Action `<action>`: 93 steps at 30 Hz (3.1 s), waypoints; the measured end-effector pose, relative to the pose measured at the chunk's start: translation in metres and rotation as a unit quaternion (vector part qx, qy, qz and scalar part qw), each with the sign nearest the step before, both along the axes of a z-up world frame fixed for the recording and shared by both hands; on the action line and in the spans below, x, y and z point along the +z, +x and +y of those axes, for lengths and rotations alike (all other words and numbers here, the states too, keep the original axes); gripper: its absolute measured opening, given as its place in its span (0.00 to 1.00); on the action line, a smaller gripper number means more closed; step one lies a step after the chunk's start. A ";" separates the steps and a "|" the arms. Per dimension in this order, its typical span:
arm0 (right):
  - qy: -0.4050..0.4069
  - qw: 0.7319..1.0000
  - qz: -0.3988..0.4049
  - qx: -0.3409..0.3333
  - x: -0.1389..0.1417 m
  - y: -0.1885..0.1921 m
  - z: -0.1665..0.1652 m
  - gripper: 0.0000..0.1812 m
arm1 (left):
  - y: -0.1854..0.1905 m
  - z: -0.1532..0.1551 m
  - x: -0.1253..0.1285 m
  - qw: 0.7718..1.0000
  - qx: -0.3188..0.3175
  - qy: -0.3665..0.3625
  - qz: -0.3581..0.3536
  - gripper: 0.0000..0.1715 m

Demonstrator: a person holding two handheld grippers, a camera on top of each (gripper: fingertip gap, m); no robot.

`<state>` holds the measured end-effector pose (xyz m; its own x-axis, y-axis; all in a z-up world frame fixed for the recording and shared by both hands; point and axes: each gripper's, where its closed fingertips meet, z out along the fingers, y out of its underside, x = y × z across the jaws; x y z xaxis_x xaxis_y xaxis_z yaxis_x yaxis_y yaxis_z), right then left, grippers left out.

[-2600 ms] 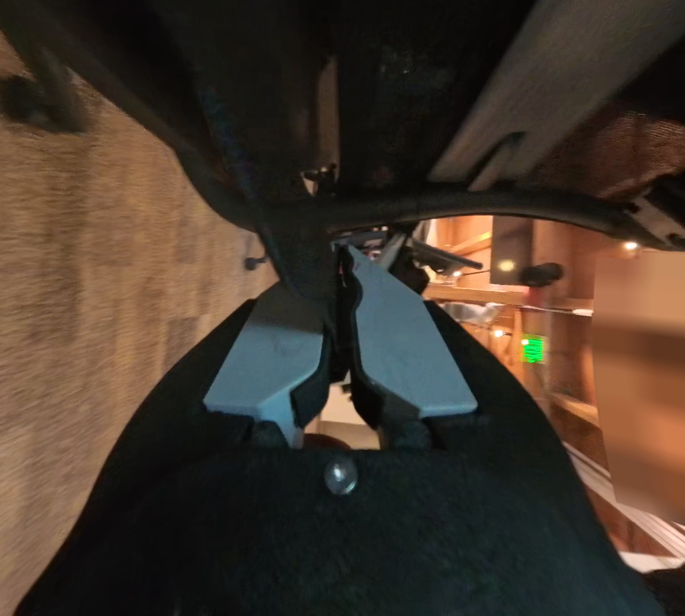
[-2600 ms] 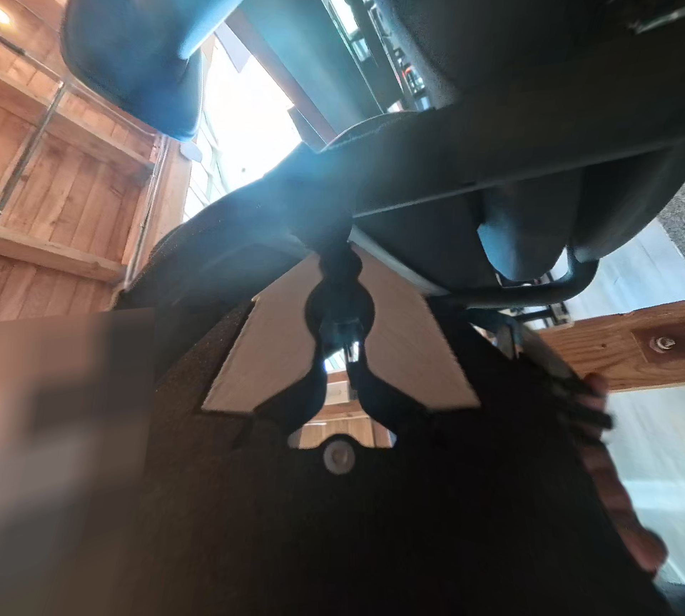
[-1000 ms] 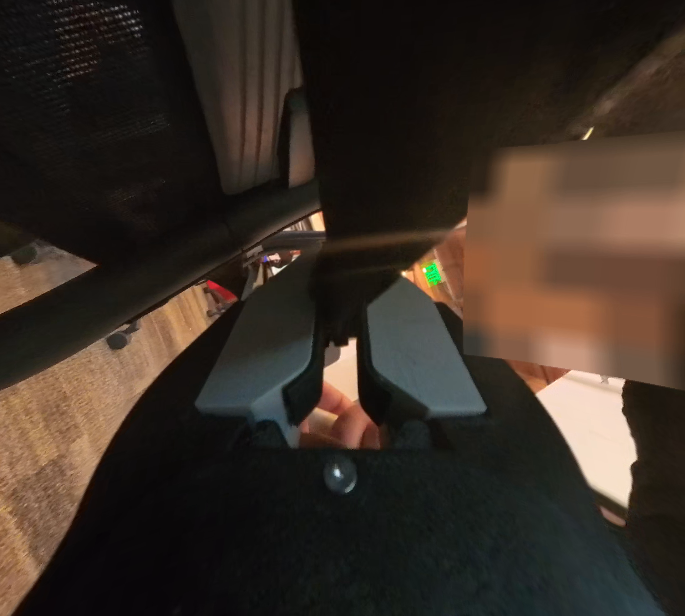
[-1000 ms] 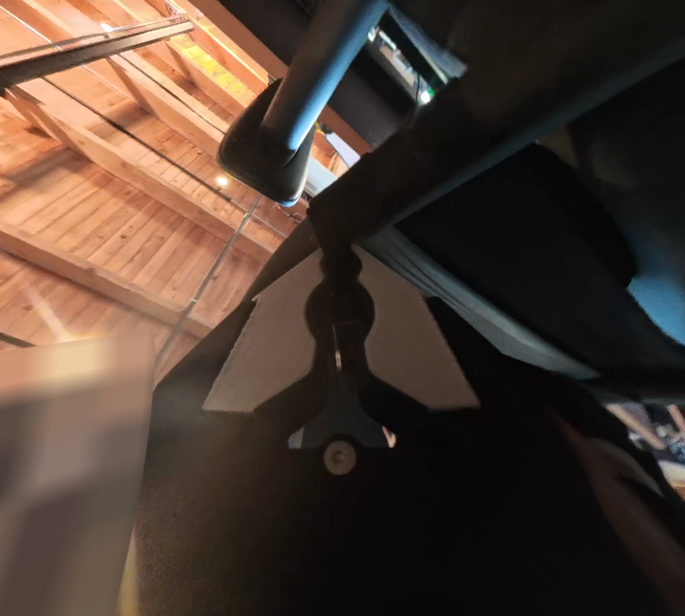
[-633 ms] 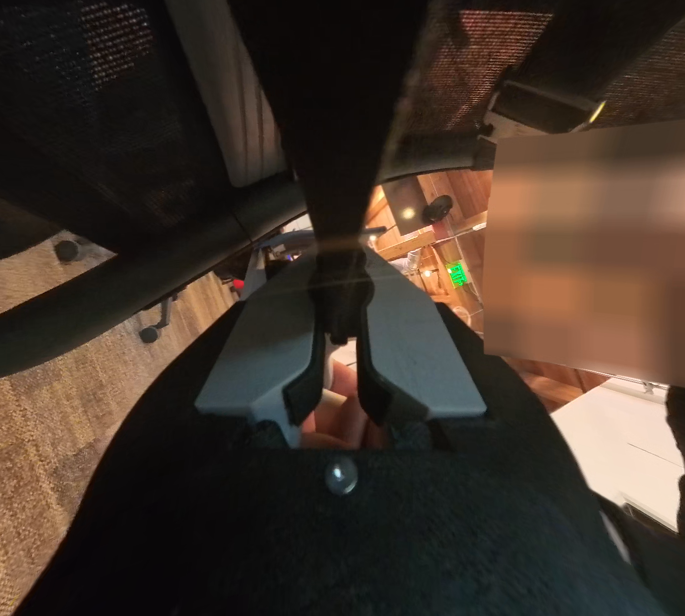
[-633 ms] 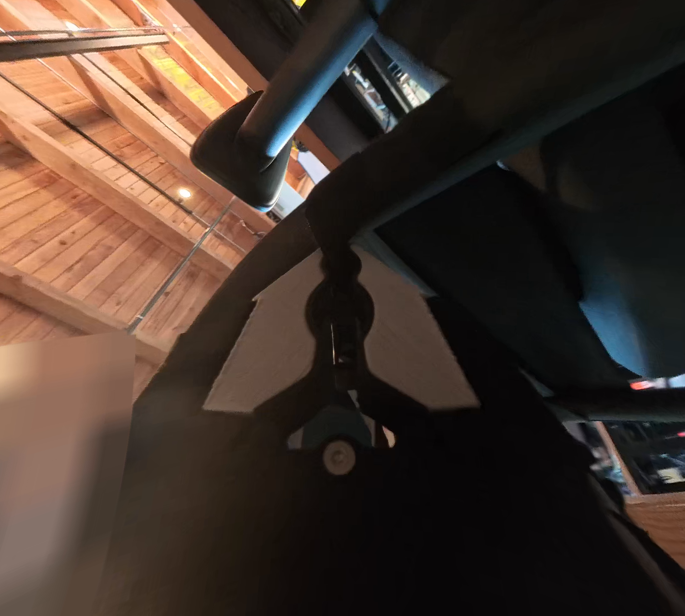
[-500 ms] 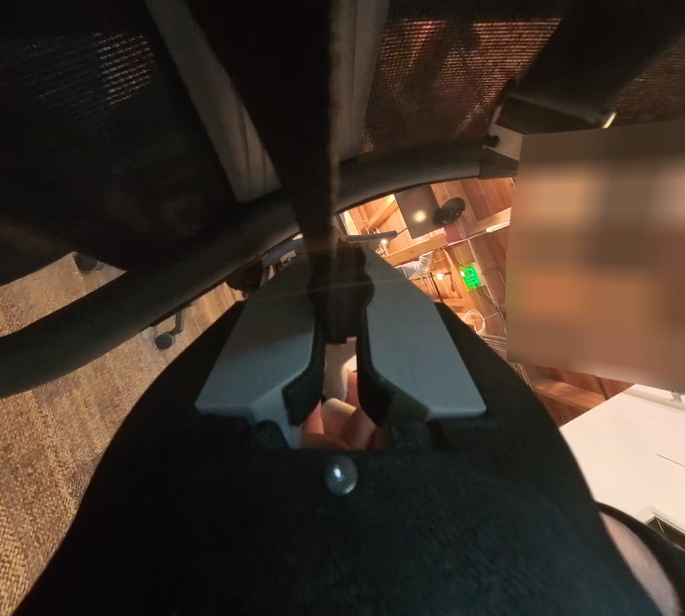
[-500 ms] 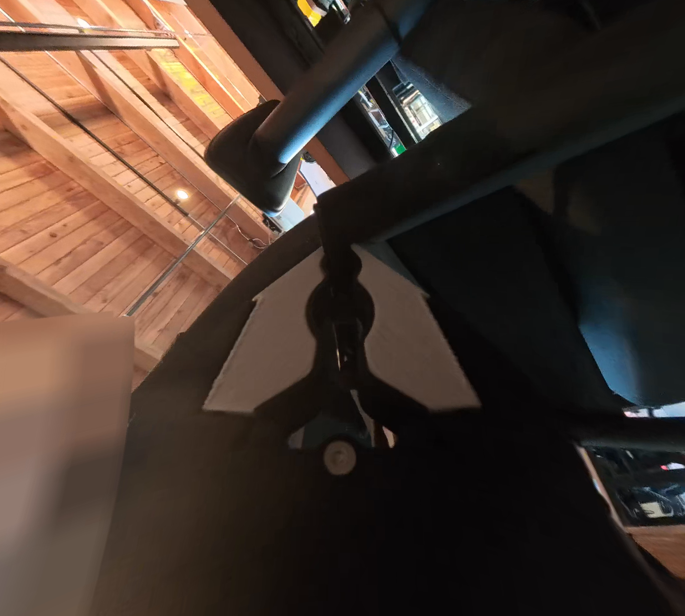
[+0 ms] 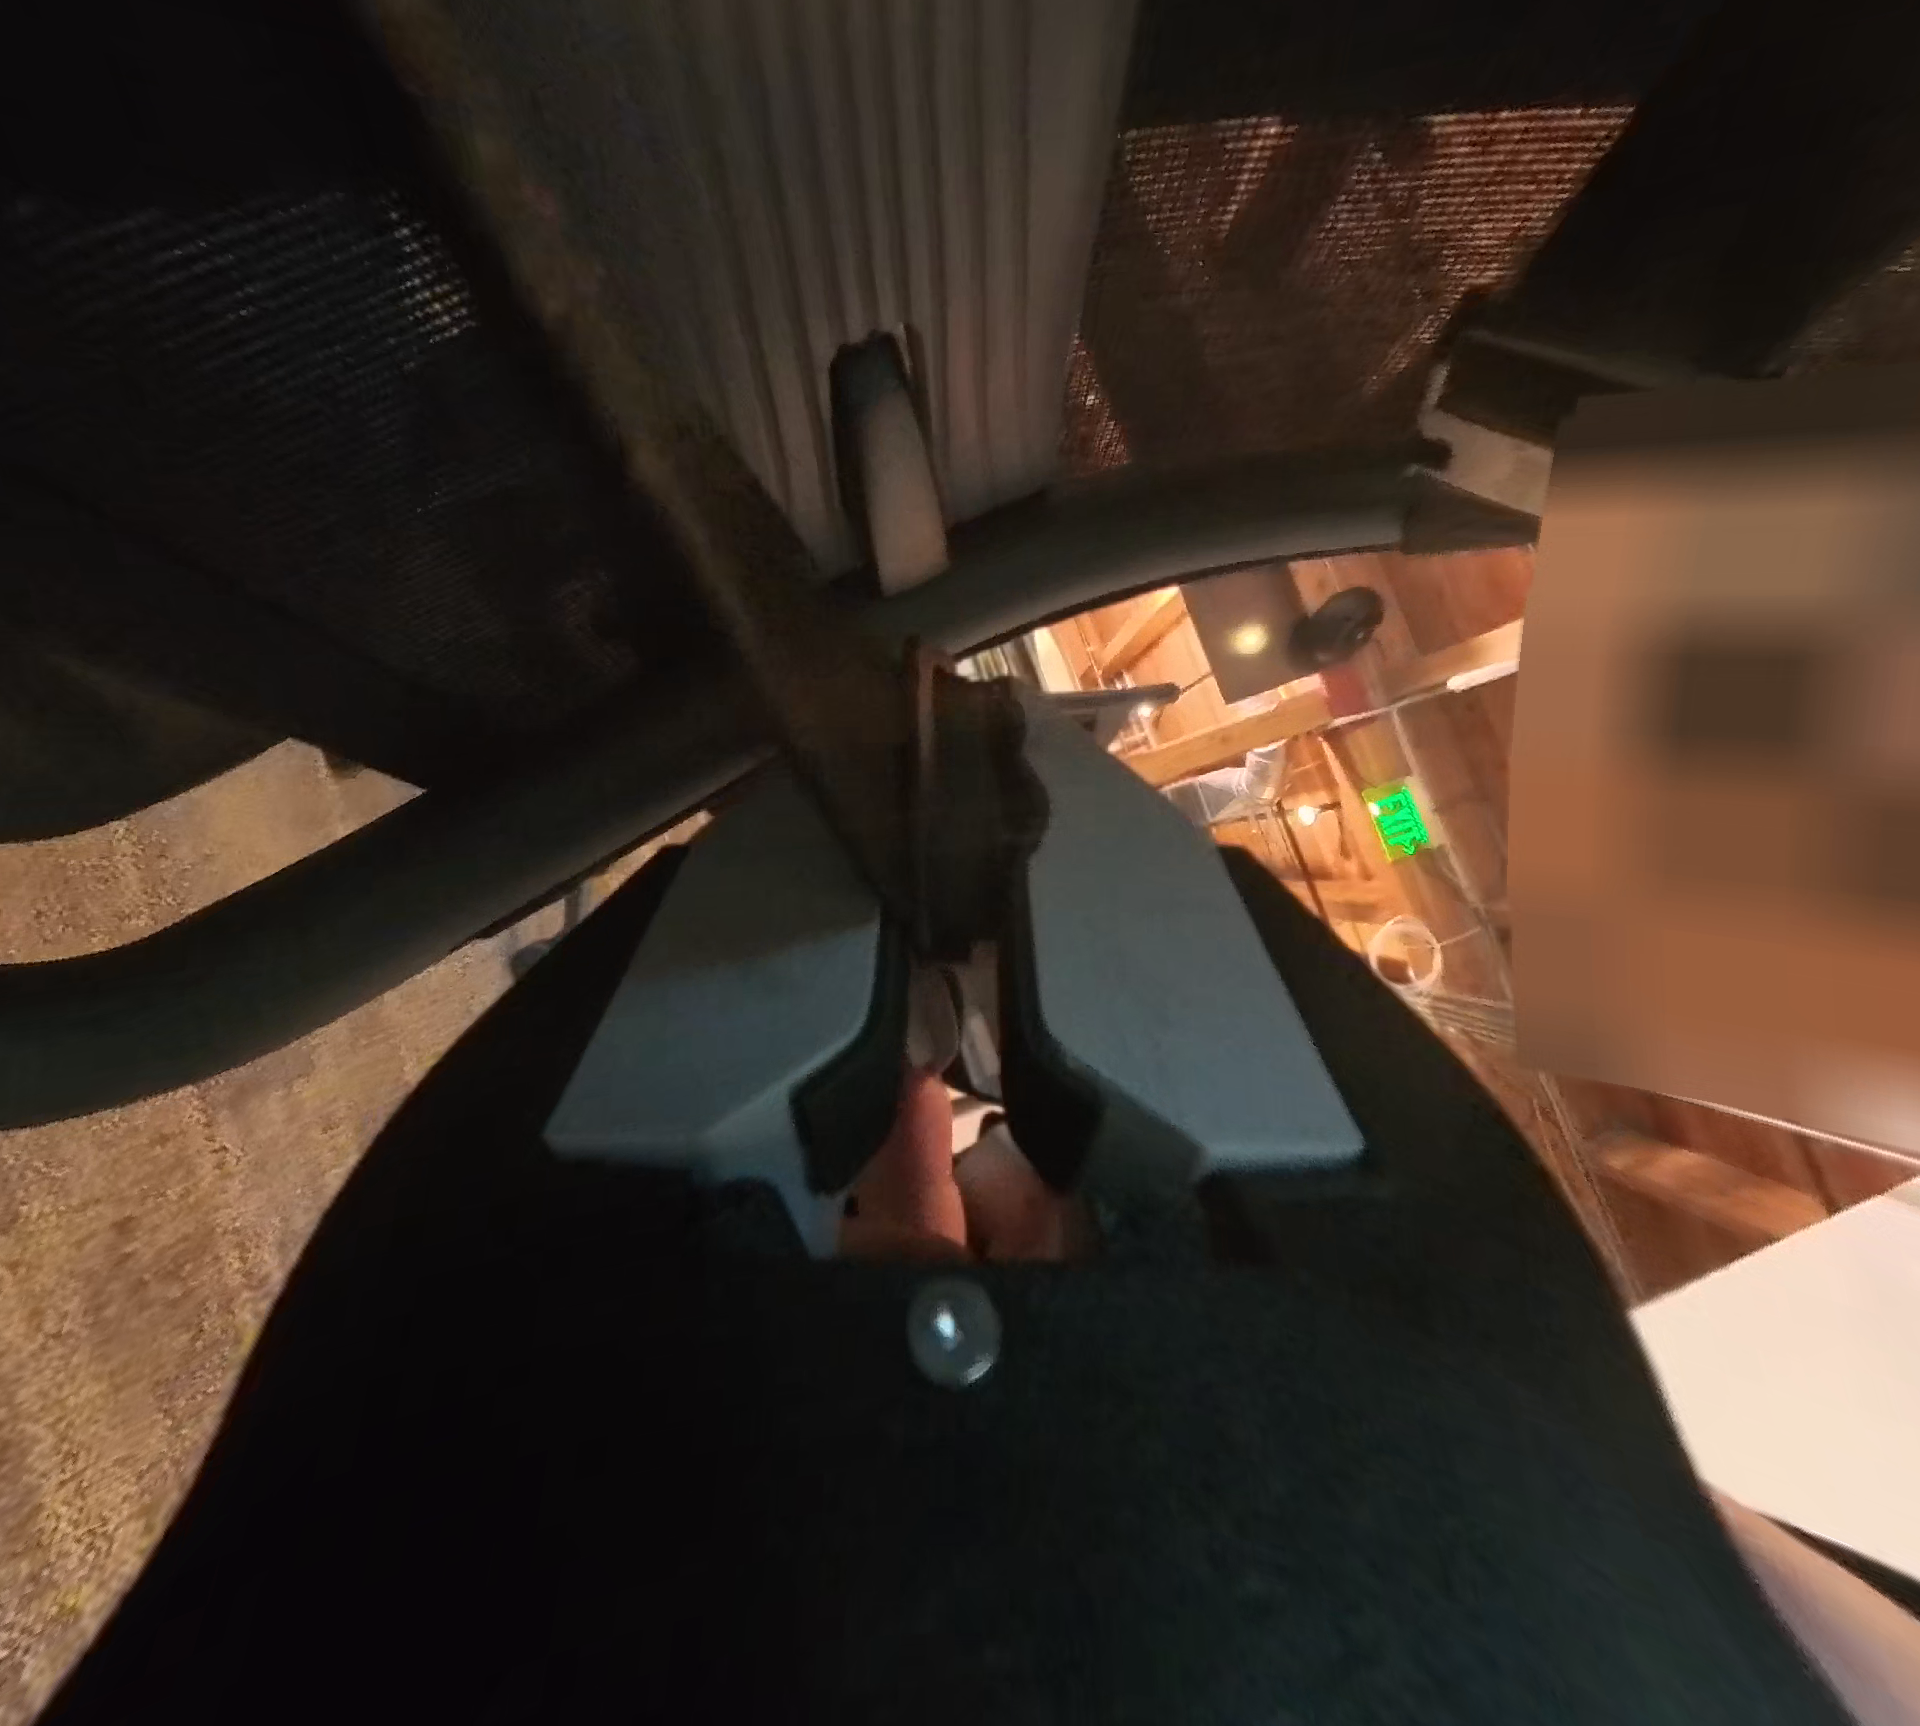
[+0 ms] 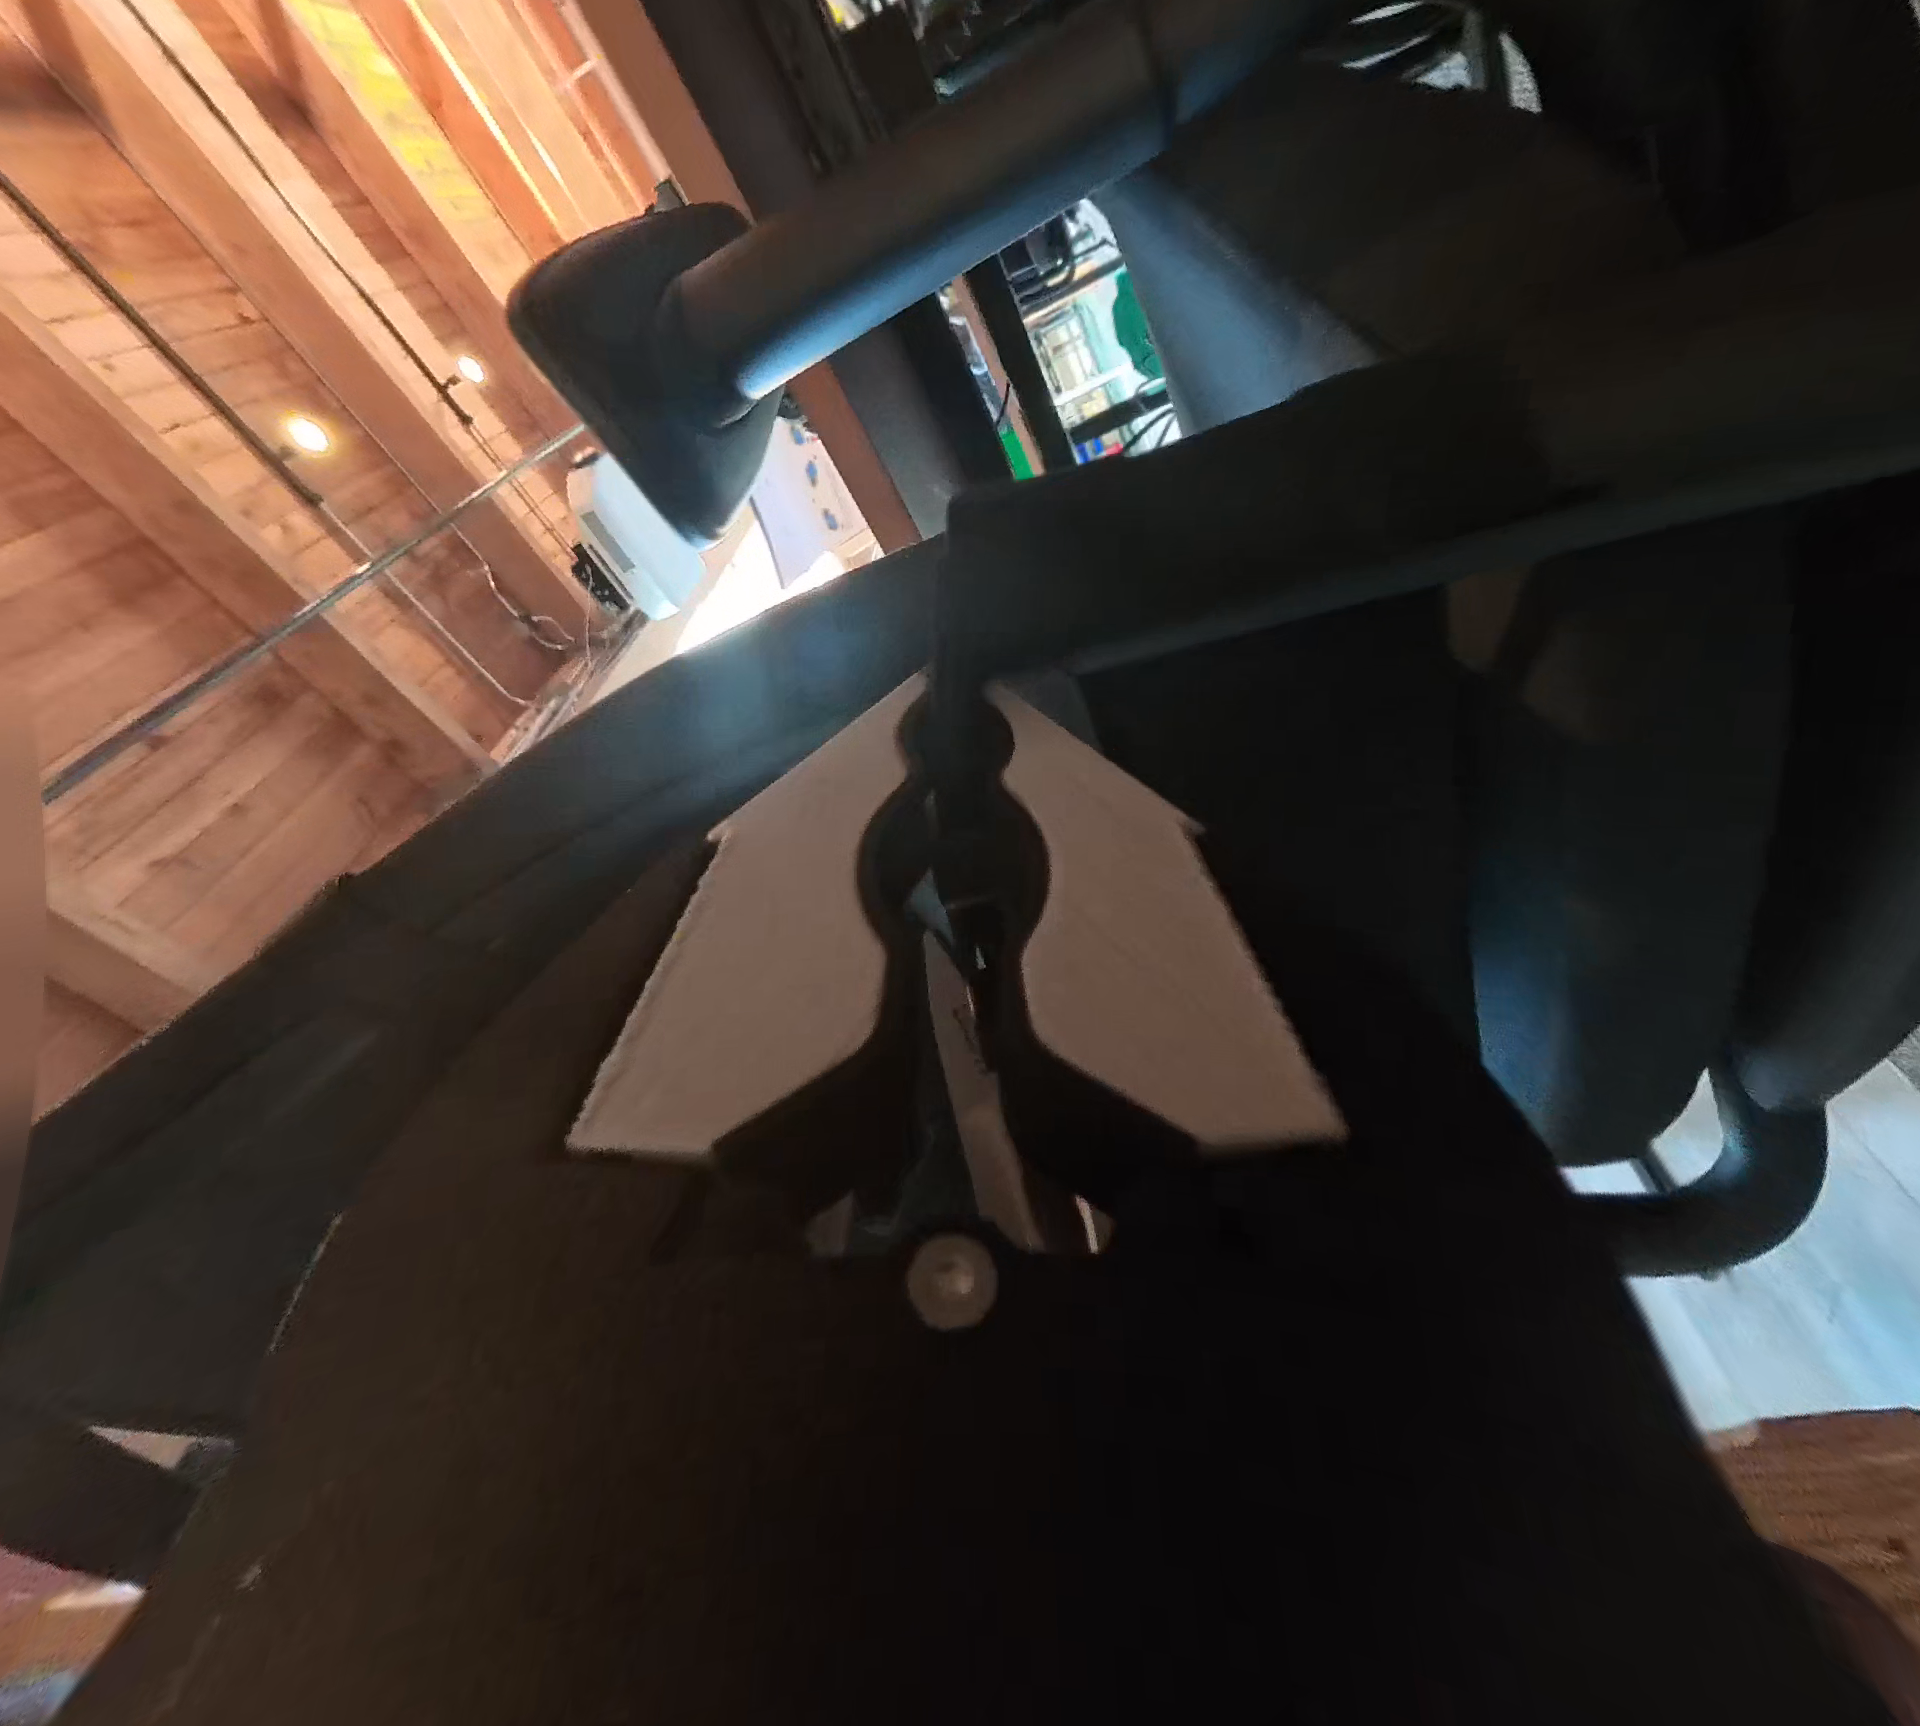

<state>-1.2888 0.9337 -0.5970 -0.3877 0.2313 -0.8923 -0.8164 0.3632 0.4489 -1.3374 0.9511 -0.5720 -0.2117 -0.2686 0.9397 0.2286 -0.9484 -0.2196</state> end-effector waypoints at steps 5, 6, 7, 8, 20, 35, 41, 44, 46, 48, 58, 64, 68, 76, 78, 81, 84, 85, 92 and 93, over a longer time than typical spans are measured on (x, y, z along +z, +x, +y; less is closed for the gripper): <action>0.011 0.999 0.022 0.025 -0.001 -0.007 -0.002 0.00 | -0.002 0.000 0.000 1.000 -0.002 0.001 0.000 0.05; 0.015 0.999 0.023 0.032 0.002 -0.007 -0.004 0.00 | -0.003 -0.002 0.000 1.000 -0.002 0.006 -0.001 0.05; 0.016 0.999 0.016 0.037 0.004 -0.007 -0.005 0.00 | -0.003 -0.003 0.001 1.000 -0.003 0.015 0.001 0.05; 0.015 0.999 0.006 0.042 0.007 -0.008 -0.007 0.01 | -0.002 -0.004 0.000 1.000 -0.006 0.026 0.006 0.05; 0.128 0.988 0.073 0.034 0.005 -0.013 -0.019 0.01 | -0.002 -0.003 0.001 1.000 -0.007 0.009 -0.023 0.05; 0.038 0.981 -0.048 0.181 0.002 -0.022 -0.004 0.00 | 0.005 0.003 0.006 0.999 0.004 0.006 -0.037 0.05; -0.020 0.981 -0.070 0.178 -0.009 -0.035 0.001 0.00 | 0.001 0.006 -0.005 0.999 0.020 0.012 -0.027 0.05; -0.071 0.969 -0.130 0.200 -0.011 -0.030 0.003 0.00 | 0.004 0.006 -0.005 0.999 0.020 0.017 -0.026 0.05; -0.087 0.952 -0.185 0.229 -0.015 -0.026 0.002 0.00 | 0.007 0.004 -0.008 1.000 0.017 0.015 -0.020 0.05; -0.092 0.934 -0.223 0.262 -0.016 -0.028 0.002 0.00 | 0.006 0.003 -0.011 1.000 0.015 0.014 -0.017 0.05; 0.000 0.913 -0.241 0.329 -0.014 -0.038 0.004 0.00 | 0.001 0.004 -0.012 0.999 0.020 0.028 -0.018 0.05; 0.035 0.951 -0.204 0.229 -0.008 -0.031 0.019 0.00 | 0.006 0.019 -0.008 0.998 0.052 0.024 -0.038 0.06; 0.019 0.946 -0.181 0.267 -0.032 -0.034 0.001 0.03 | 0.001 -0.004 -0.024 1.000 -0.004 0.029 0.009 0.05; -0.073 0.919 -0.195 0.334 -0.064 -0.009 -0.047 0.28 | -0.049 -0.099 -0.123 0.951 -0.215 -0.039 0.220 0.54; -0.086 0.922 -0.187 0.328 -0.065 -0.009 -0.074 0.29 | -0.080 -0.143 -0.148 0.914 -0.291 -0.048 0.279 0.52; -0.181 0.859 -0.262 0.401 -0.067 -0.041 -0.130 0.26 | -0.133 -0.205 -0.149 0.835 -0.441 -0.051 0.325 0.46; -0.300 0.725 -0.438 0.439 -0.031 -0.059 -0.174 0.17 | -0.168 -0.205 -0.119 0.778 -0.506 0.100 0.357 0.34; -0.356 0.667 -0.483 0.442 -0.022 -0.056 -0.185 0.20 | -0.175 -0.193 -0.109 0.760 -0.505 0.152 0.380 0.31; -0.400 0.459 -0.644 0.463 0.026 -0.090 -0.128 0.34 | -0.200 -0.086 -0.042 0.679 -0.361 0.394 0.504 0.42; -0.397 0.430 -0.661 0.471 0.020 -0.097 -0.115 0.37 | -0.203 -0.072 -0.039 0.671 -0.322 0.414 0.524 0.44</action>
